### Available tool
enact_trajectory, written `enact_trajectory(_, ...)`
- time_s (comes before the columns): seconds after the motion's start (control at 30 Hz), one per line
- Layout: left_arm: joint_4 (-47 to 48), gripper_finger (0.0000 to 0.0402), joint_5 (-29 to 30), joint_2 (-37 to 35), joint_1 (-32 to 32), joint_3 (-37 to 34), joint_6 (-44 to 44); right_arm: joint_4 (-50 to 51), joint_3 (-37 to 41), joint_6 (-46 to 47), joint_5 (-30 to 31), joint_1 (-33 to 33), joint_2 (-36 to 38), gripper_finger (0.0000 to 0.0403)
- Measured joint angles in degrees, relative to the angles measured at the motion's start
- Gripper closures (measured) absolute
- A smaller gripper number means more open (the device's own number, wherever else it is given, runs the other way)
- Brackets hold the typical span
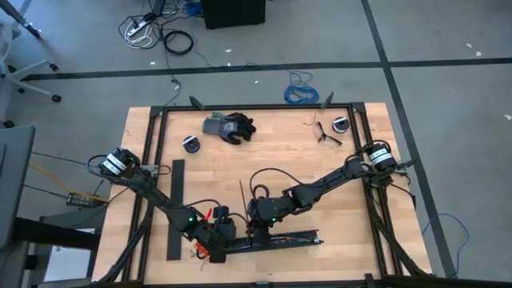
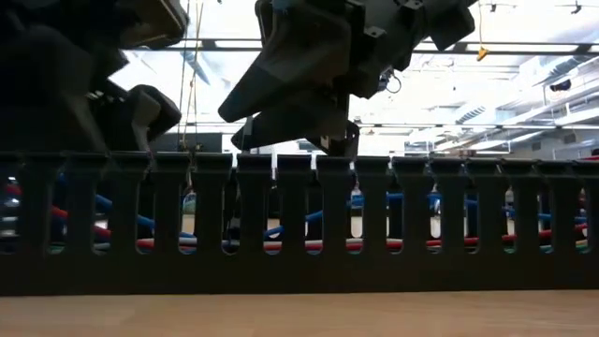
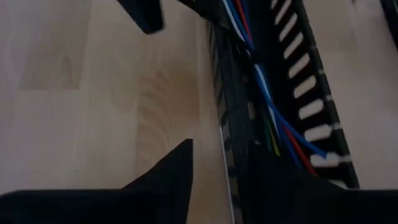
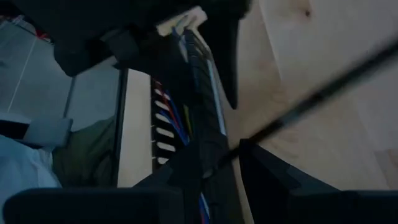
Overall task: Ziptie cables
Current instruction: Put the zip-tied cable wires into the black cable duct
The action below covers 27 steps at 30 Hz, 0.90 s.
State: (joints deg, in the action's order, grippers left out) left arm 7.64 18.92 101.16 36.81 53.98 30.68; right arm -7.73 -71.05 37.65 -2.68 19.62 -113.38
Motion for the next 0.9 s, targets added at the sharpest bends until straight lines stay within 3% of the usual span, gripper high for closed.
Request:
enact_trajectory(0.27,0.8,0.0391,5.3,0.1,-1.5,0.0,-0.5,0.2,0.0,-0.8,-0.3,-0.1,0.1,0.0298)
enact_trajectory(0.5,6.5,0.0398,8.3,0.0,-4.6,0.2,1.1,1.2,0.0,-5.0,-1.9,-2.0,0.1,0.0298)
enact_trajectory(0.8,7.8,0.0400,8.5,-0.1,-7.5,0.2,-1.9,4.9,0.0,-12.6,-1.9,-9.5,0.2,0.0298)
enact_trajectory(0.9,9.8,0.0401,11.7,-0.1,-7.9,0.2,-2.0,7.4,0.0,-13.1,-2.9,-11.1,0.2,0.0298)
